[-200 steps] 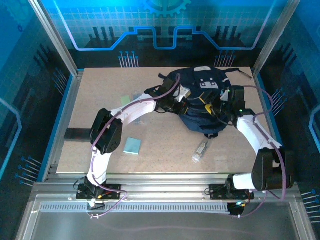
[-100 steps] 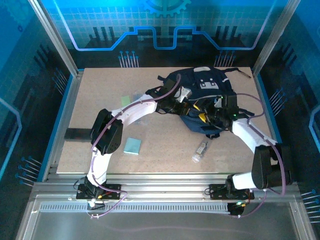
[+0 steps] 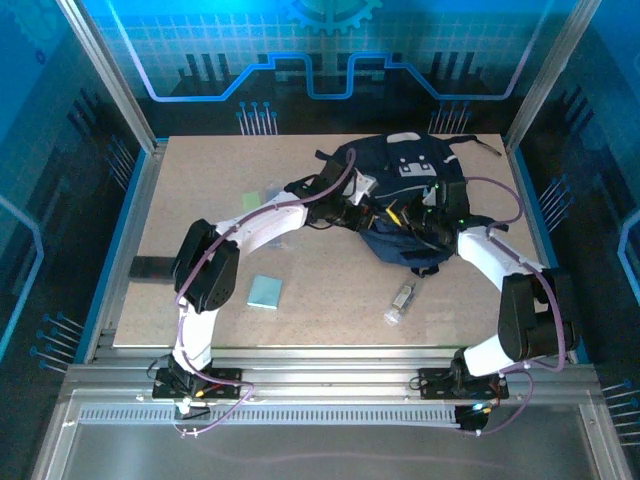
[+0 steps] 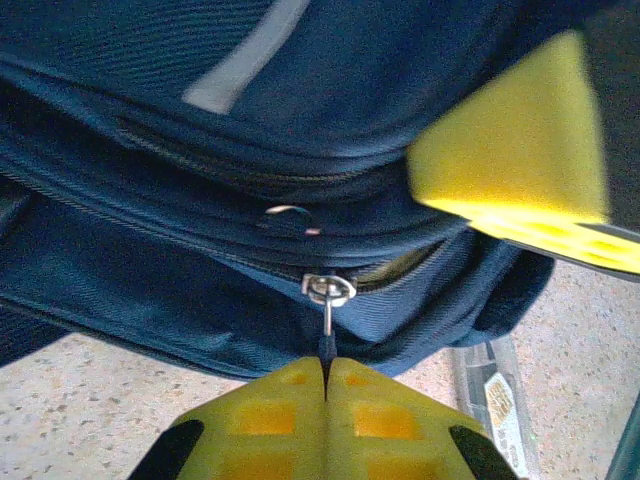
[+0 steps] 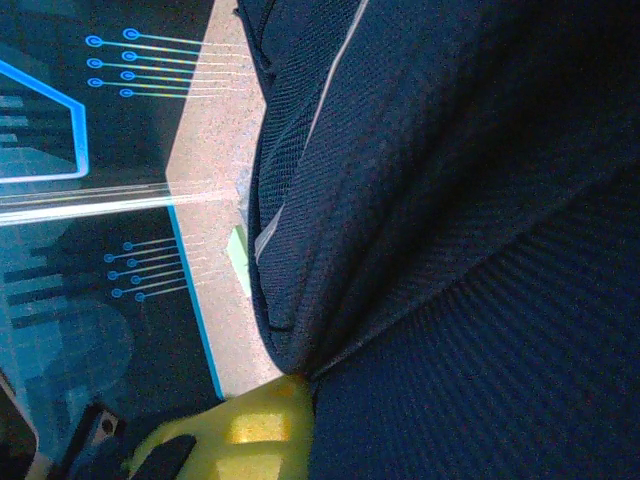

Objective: Pack books, pencil case, and school supplies into a backpack

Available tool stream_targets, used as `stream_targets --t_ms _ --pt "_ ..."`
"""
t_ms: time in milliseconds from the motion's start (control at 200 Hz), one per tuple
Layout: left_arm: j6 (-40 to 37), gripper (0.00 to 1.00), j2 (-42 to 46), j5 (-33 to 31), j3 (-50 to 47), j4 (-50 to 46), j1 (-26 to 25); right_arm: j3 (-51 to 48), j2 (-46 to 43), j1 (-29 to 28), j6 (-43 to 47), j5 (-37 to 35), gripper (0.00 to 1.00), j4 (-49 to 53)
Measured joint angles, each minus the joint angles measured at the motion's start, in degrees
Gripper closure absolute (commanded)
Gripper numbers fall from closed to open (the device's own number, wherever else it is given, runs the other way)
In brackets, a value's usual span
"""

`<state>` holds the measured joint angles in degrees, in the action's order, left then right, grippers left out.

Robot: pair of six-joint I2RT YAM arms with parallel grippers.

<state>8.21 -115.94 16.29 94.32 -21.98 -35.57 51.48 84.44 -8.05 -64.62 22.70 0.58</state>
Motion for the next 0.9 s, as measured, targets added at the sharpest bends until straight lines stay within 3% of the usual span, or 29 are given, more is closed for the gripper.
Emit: stream_targets --t_ms 220,375,470,620,780,800,840,900 --pt "2.0 1.0 -1.2 -3.1 0.1 3.0 4.7 0.0 -5.0 -0.9 1.7 -1.6 1.0 3.0" --pt "3.9 1.0 -7.1 -7.4 5.2 4.8 7.9 0.0 -6.2 -1.6 2.1 -1.7 1.0 3.9" --pt "5.2 1.0 -9.3 -6.9 7.0 4.4 8.9 0.6 -5.0 -2.3 2.4 -2.3 1.0 3.8" --pt "7.3 0.51 -9.6 -9.7 7.4 4.3 9.7 5.1 -0.1 -4.3 3.3 -2.3 1.0 3.9" --pt "8.4 0.21 -6.9 -13.8 3.6 3.6 12.5 13.6 8.4 -8.0 4.1 -2.3 1.0 3.1" --pt "8.2 0.13 -6.2 -14.0 2.7 3.2 12.8 14.4 9.4 -8.5 4.2 -2.3 1.0 2.8" --pt "8.0 0.02 -4.3 -14.7 0.7 2.6 13.1 15.8 11.1 -9.4 4.3 -2.3 0.92 2.4" --pt "8.6 0.01 -1.2 -15.5 -2.1 2.1 13.2 16.9 12.6 -10.5 4.4 -2.1 0.73 2.1"
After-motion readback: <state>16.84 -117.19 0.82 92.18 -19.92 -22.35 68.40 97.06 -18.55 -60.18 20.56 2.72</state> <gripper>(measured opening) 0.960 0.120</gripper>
